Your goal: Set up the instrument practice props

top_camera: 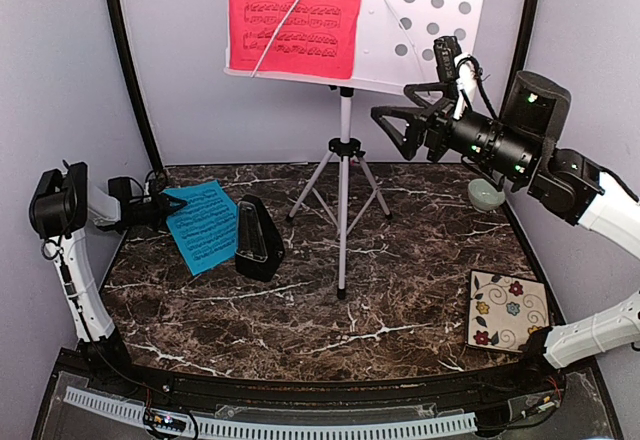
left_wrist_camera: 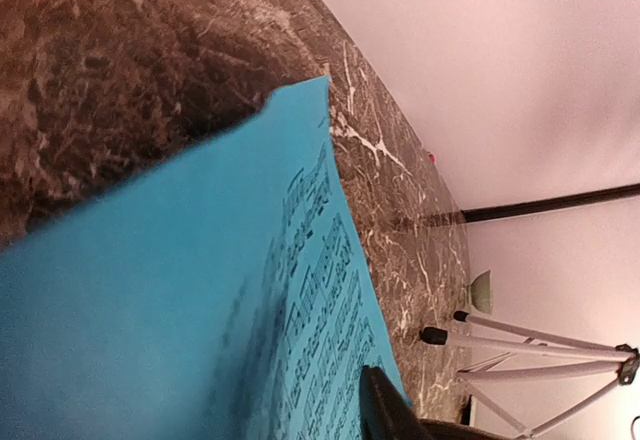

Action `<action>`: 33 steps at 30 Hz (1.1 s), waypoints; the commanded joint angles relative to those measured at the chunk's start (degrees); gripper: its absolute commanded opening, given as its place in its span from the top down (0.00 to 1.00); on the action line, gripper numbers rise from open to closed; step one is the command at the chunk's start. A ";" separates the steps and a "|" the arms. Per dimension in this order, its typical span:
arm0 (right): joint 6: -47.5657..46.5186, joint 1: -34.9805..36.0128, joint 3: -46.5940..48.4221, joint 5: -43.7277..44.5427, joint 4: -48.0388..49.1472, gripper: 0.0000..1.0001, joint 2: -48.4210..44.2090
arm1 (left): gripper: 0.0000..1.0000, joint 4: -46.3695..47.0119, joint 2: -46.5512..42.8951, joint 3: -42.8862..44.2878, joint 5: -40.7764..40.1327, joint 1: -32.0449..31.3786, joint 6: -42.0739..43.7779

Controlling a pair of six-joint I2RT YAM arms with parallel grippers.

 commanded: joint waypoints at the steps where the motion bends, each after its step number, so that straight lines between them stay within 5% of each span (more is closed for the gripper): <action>1: 1.33 0.46 0.05 -1.10 1.03 0.07 -1.37 | 0.75 3.35 -4.11 -2.93 0.60 0.39 -0.77; 11: 4.68 0.63 -5.09 -2.06 3.32 0.06 -3.25 | 0.99 -11.45 -24.18 -0.73 -3.24 -0.85 8.17; 24: 8.21 0.83 -11.00 -5.90 3.79 0.00 -3.83 | 1.00 -34.10 -47.53 10.41 -4.87 -4.56 14.07; 33: 19.80 0.22 -14.66 -0.10 5.63 0.00 -3.60 | 1.00 -40.73 -58.47 11.34 3.51 -6.70 9.30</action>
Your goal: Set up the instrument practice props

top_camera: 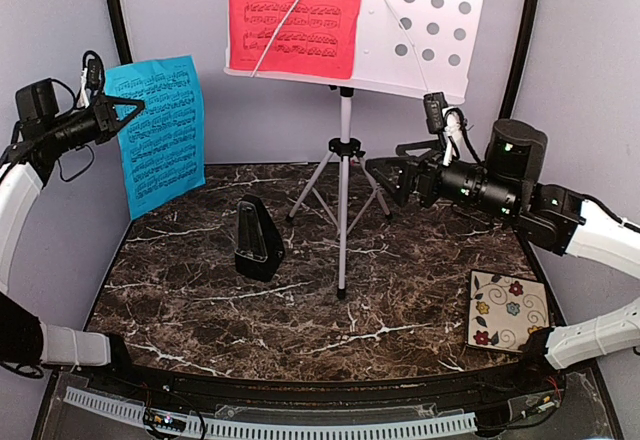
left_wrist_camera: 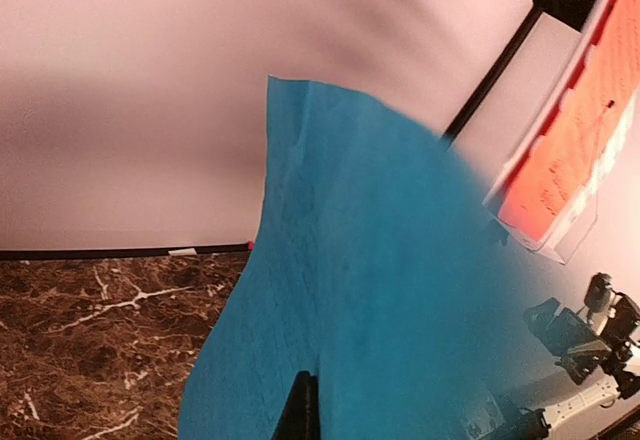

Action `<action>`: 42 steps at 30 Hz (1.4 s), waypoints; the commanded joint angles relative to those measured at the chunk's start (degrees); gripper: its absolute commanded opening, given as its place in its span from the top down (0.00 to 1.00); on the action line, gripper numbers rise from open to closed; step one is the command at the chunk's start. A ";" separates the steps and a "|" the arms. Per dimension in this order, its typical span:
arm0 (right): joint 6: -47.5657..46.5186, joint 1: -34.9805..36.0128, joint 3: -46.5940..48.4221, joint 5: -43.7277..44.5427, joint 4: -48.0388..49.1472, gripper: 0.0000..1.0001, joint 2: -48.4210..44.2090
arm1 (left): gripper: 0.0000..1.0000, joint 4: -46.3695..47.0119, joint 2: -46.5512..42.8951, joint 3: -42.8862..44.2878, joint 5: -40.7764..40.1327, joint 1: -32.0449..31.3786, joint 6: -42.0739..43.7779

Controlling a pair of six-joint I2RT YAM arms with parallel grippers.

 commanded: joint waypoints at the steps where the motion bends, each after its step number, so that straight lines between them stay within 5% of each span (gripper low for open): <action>1: 5.17 -0.28 0.05 0.08 1.73 0.00 -0.03 | 1.00 -3.73 -4.25 -1.98 6.11 -2.35 -3.43; 4: 5.72 -0.39 0.36 -1.94 1.21 0.00 -0.01 | 1.00 3.74 -6.93 -8.68 9.50 -2.47 -9.22; 15: 10.11 -0.44 -0.67 -3.09 6.04 0.00 2.76 | 1.00 8.19 -12.54 -16.71 13.70 -5.28 -12.88; 31: 0.93 -0.18 0.04 -21.26 9.08 0.00 6.08 | 1.00 1.68 -18.00 -19.18 11.11 -28.74 -0.63; 42: 0.33 2.03 -2.46 -22.23 9.52 0.01 4.05 | 1.00 6.30 -15.59 -20.71 7.46 -40.89 4.80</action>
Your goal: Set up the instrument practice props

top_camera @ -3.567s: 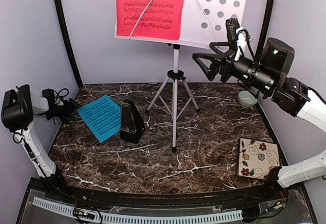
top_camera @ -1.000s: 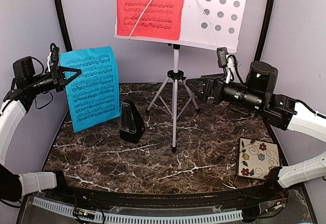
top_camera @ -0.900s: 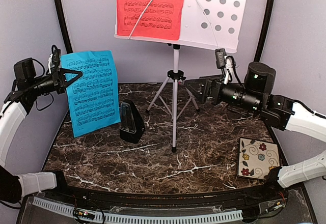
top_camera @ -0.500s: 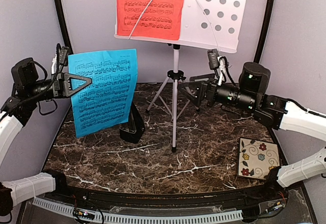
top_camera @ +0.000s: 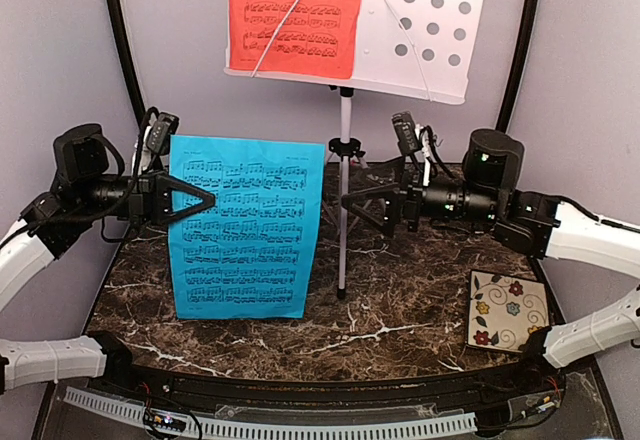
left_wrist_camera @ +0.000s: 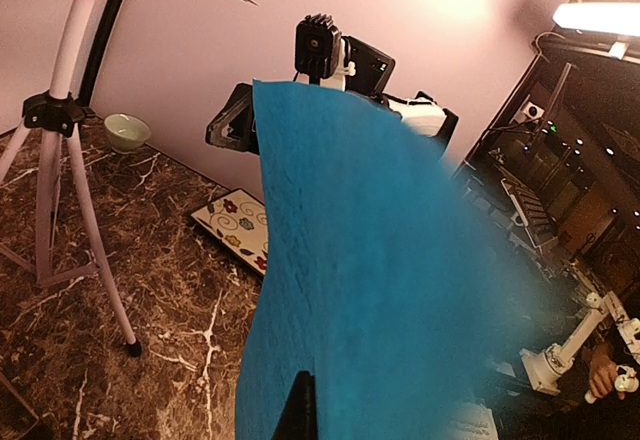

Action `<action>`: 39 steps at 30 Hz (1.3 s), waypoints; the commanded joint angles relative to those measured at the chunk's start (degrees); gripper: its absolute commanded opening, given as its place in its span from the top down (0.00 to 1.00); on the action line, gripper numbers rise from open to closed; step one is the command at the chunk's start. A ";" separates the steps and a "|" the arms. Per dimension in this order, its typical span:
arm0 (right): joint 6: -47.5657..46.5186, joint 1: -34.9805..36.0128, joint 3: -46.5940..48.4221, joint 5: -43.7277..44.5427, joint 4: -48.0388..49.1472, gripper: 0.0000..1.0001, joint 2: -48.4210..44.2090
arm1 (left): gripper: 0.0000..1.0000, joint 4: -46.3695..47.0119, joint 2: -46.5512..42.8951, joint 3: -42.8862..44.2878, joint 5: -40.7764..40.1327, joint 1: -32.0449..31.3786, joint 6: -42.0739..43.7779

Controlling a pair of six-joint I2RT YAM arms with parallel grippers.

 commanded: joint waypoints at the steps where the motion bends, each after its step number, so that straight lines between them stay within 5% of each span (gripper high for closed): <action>1: -1.69 1.70 0.52 -1.67 1.33 0.01 -0.77 | 1.00 2.33 1.66 0.21 -1.04 -3.18 4.13; 6: -1.80 3.47 1.10 -1.49 1.92 0.03 0.97 | 1.00 10.69 0.79 -2.97 -2.37 -4.71 3.01; 22: 7.59 6.45 -12.32 1.30 31.49 0.15 6.25 | 1.00 48.59 2.61 -10.35 1.99 -4.82 -14.81; 28: 6.73 8.11 -12.85 1.23 33.40 0.47 6.96 | 1.00 51.23 2.88 -10.57 0.27 -4.79 -15.81; 33: 2.95 8.64 -13.21 6.06 24.98 1.00 2.32 | 1.00 44.07 2.57 -10.09 -5.72 -4.77 -10.34; 36: -0.18 8.56 -10.41 11.53 13.14 1.00 -0.73 | 0.87 38.09 1.26 -10.21 -10.24 -4.81 -6.41; 39: -4.06 8.47 -4.79 18.10 -1.21 1.00 -2.30 | 0.46 26.67 0.15 -8.60 -15.02 -4.80 -0.60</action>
